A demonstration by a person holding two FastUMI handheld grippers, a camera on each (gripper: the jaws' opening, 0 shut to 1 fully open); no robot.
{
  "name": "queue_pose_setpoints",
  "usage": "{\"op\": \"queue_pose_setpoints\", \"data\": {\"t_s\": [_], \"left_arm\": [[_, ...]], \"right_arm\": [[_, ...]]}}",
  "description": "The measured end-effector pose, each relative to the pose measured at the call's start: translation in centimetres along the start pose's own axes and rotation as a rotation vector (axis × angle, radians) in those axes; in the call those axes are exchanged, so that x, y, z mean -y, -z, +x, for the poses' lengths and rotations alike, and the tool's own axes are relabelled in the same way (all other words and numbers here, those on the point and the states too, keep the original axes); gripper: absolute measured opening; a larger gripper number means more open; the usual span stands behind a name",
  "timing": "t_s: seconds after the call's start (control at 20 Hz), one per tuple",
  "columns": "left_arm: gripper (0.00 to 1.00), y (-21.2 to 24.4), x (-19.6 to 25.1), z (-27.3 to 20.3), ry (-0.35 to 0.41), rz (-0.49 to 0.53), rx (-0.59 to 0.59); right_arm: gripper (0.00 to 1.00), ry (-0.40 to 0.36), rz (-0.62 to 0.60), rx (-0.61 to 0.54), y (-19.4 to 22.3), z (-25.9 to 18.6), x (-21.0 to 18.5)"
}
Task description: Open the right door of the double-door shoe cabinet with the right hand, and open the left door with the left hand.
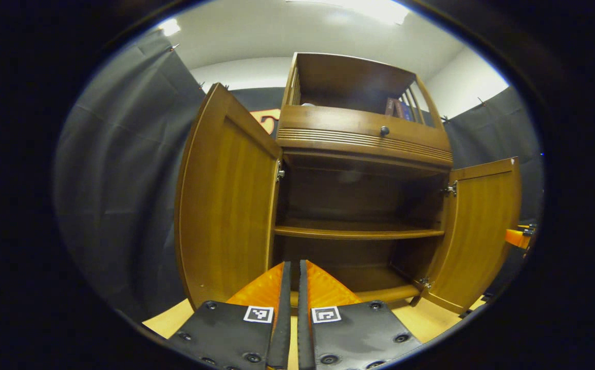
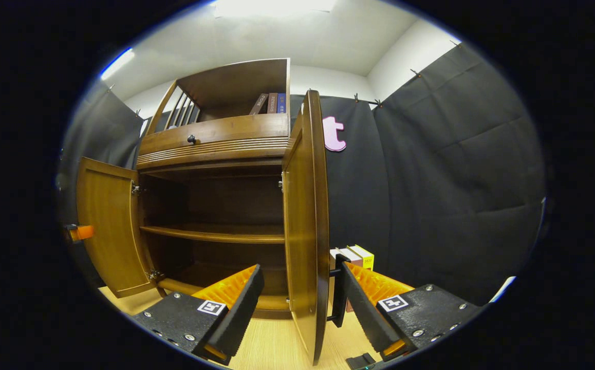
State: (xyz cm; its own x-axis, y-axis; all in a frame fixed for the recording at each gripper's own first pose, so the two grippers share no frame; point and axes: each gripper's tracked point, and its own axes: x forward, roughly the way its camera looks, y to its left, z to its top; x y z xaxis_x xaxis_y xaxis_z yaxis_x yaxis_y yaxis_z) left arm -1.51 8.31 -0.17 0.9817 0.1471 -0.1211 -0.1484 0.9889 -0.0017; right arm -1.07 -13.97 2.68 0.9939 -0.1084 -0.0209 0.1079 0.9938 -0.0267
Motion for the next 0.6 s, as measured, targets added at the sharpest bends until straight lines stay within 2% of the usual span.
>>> {"op": "queue_pose_setpoints", "data": {"t_s": [0.15, 0.2, 0.25, 0.45, 0.55, 0.6], "left_arm": [[0.22, 0.1, 1.2, 0.5, -0.008, 0.004, 0.039], [0.43, 0.0, 1.3, 0.7, -0.015, 0.014, 0.057], [0.36, 0.0, 1.6, 0.8, -0.016, 0.021, 0.067], [0.73, 0.3, 2.2, 0.7, -0.021, 0.043, 0.068], [0.79, 0.5, 2.6, 0.6, -0.020, 0.042, 0.068], [0.86, 0.5, 2.5, 0.6, -0.029, 0.049, 0.071]], "right_arm": [[0.99, -0.002, -0.003, -0.002, 0.6, -0.8, 0.5], [0.99, 0.002, -0.004, -0.007, 0.8, -1.0, 0.8], [0.99, 0.007, -0.004, -0.013, 1.0, -1.1, 1.1], [0.99, 0.014, 0.010, -0.019, 1.3, -1.5, 1.9], [0.99, 0.012, 0.012, -0.020, 1.4, -1.5, 1.9], [0.92, 0.010, 0.010, -0.021, 1.5, -1.6, 1.8]]}}
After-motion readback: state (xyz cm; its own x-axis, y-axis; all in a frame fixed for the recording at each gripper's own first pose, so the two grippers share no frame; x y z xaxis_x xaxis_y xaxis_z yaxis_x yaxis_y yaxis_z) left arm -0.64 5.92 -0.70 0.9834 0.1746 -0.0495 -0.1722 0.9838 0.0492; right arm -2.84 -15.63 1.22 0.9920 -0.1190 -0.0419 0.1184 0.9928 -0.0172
